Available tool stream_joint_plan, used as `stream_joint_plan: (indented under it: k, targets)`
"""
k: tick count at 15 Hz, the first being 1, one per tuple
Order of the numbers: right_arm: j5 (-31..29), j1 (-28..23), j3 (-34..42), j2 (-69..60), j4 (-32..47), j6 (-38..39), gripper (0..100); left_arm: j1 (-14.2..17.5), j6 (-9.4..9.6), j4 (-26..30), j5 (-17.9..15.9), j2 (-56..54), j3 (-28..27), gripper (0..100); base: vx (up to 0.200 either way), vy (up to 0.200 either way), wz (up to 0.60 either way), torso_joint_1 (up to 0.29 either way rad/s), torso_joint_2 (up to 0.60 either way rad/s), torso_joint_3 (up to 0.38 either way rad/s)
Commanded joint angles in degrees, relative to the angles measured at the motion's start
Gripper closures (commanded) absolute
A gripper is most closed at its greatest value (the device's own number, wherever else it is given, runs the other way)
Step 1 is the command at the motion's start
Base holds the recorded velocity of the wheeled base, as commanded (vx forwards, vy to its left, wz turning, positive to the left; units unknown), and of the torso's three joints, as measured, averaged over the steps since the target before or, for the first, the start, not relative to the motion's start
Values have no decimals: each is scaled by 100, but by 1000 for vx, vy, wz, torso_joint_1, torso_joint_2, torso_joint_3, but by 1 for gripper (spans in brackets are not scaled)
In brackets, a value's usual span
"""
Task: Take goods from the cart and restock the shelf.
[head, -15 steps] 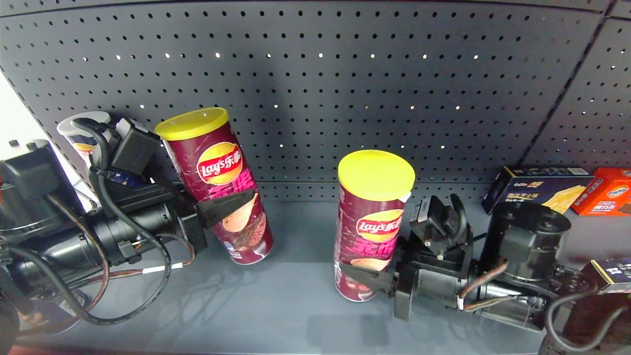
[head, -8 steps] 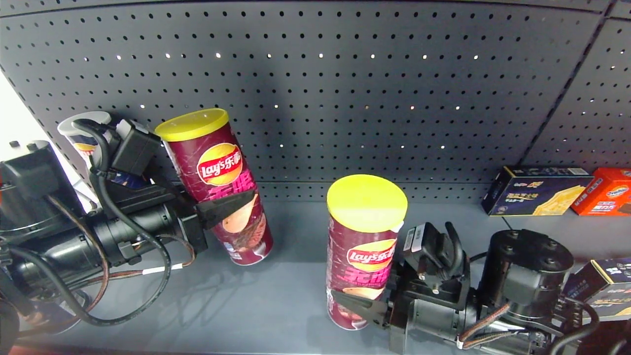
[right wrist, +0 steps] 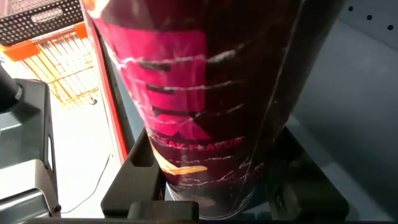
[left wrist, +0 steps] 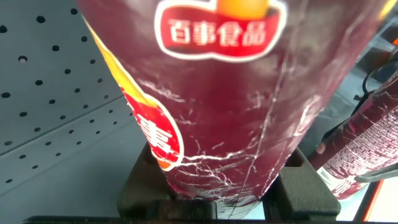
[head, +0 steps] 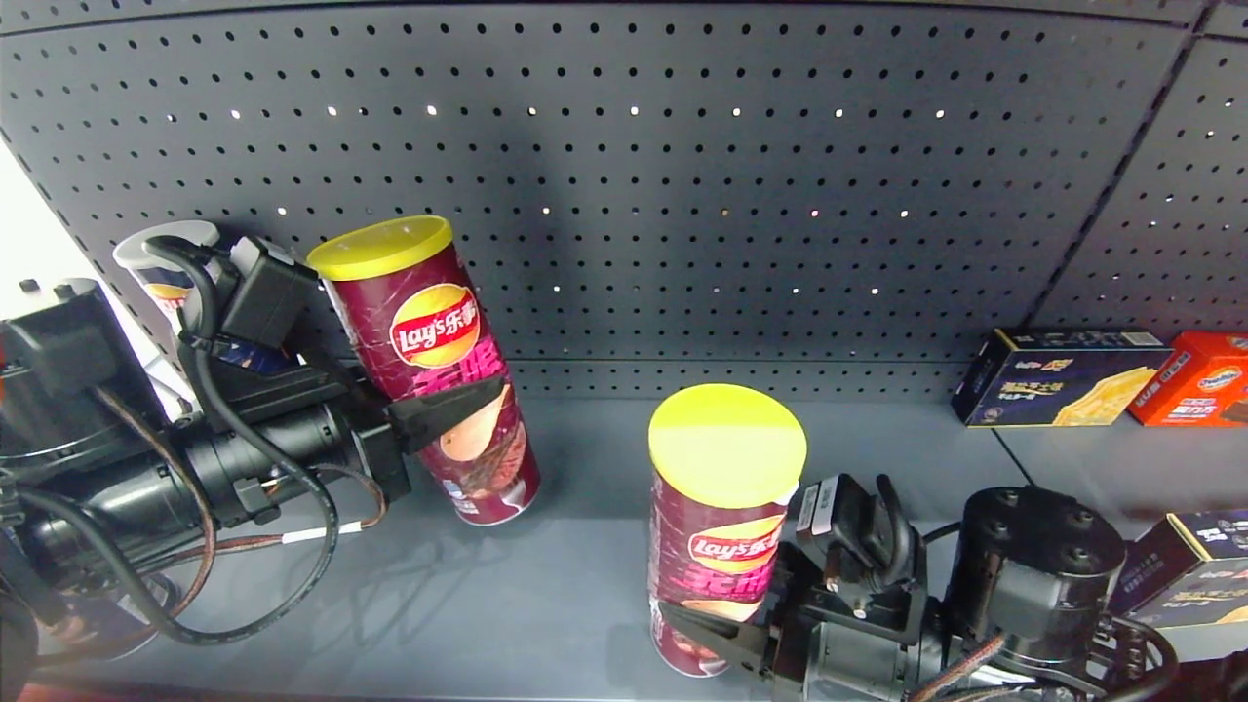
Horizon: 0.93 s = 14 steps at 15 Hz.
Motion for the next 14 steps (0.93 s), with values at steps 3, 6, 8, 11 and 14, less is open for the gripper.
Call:
stream_joint_plan:
  k: [3,6,8,11,14]
  targets:
    - [14,-37,-24,156,-67,-6,100,3,-1,-3,7,2,23,100,0,0,0,0,0,0]
    - [14,-45,3,147,-67,-24,0,3,-1,-3,7,-7,75,100,0,0,0,0,0,0]
    - [5,-37,29,103,-76,-24,0,3,-1,-3,7,-15,84,100,0,0,0,0,0,0]
    - [-21,-28,143,-266,-76,-33,0,3,-1,-11,7,-24,75,100,0,0,0,0,0,0]
    - [-21,-37,767,-1084,-76,-68,0,3,-1,-3,7,-86,102,100,0,0,0,0,0,0]
